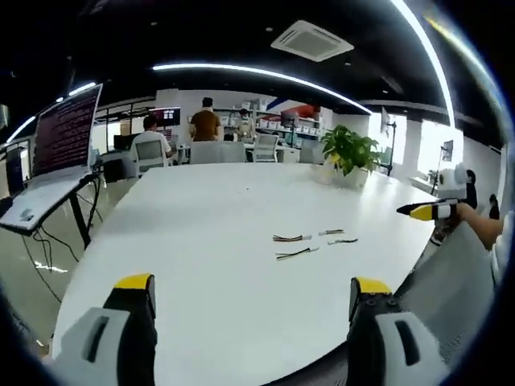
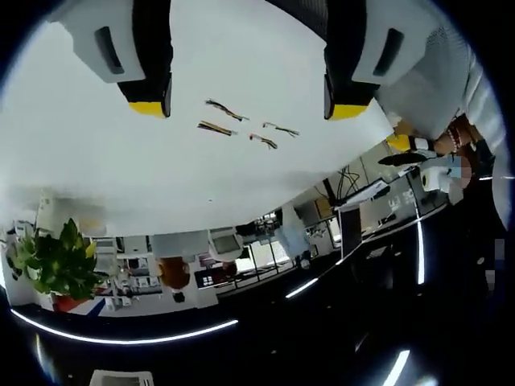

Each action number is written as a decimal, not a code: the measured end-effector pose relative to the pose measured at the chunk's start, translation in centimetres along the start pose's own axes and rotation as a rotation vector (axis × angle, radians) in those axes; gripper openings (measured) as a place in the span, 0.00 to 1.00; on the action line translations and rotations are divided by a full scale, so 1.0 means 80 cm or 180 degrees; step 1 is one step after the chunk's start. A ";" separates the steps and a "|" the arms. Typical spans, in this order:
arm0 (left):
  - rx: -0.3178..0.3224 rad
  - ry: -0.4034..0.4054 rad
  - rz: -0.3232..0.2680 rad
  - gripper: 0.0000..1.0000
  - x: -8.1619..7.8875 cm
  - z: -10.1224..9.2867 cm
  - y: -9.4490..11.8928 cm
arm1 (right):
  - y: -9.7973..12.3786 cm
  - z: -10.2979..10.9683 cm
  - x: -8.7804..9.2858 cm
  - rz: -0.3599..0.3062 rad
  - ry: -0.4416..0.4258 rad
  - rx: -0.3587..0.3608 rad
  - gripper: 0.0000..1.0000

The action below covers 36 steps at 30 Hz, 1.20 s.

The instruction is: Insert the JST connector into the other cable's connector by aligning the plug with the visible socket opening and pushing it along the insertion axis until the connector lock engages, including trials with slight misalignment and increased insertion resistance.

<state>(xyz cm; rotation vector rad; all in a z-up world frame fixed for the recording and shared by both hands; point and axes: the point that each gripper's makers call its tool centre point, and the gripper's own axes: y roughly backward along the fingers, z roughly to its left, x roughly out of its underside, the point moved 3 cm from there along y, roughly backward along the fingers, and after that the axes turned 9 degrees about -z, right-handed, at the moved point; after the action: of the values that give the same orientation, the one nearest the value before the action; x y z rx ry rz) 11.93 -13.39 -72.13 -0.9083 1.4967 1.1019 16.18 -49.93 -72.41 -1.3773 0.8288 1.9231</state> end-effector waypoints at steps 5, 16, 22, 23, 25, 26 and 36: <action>0.0187 0.0036 -0.0228 0.99 -0.027 -0.007 -0.014 | -0.007 0.000 -0.009 -0.0108 0.0135 -0.0054 0.83; 0.0448 -0.0130 -0.0290 0.99 -0.041 -0.011 -0.043 | -0.023 -0.019 -0.025 -0.0188 0.0226 -0.0048 0.86; 0.0549 -0.0221 -0.0321 0.99 -0.058 -0.011 -0.062 | -0.033 -0.028 -0.030 -0.0109 0.0286 -0.0117 0.83; 0.0561 -0.0227 -0.0331 0.99 -0.061 -0.011 -0.065 | -0.034 -0.029 -0.031 -0.0120 0.0295 -0.0125 0.82; 0.0586 -0.0268 -0.0363 0.99 -0.065 -0.013 -0.071 | -0.036 -0.031 -0.035 -0.0126 0.0292 -0.0172 0.80; 0.0604 -0.0296 -0.0379 0.99 -0.068 -0.013 -0.075 | -0.038 -0.031 -0.037 -0.0125 0.0290 -0.0201 0.78; 0.0841 -0.0383 -0.0483 0.99 -0.083 -0.021 -0.113 | -0.057 -0.038 -0.041 -0.0008 0.0407 -0.0406 0.69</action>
<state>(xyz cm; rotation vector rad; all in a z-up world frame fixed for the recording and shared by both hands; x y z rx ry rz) 21.20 -17.62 -67.14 -0.7448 1.4102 0.8120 22.28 -49.97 -70.62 -1.5904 0.7743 1.9305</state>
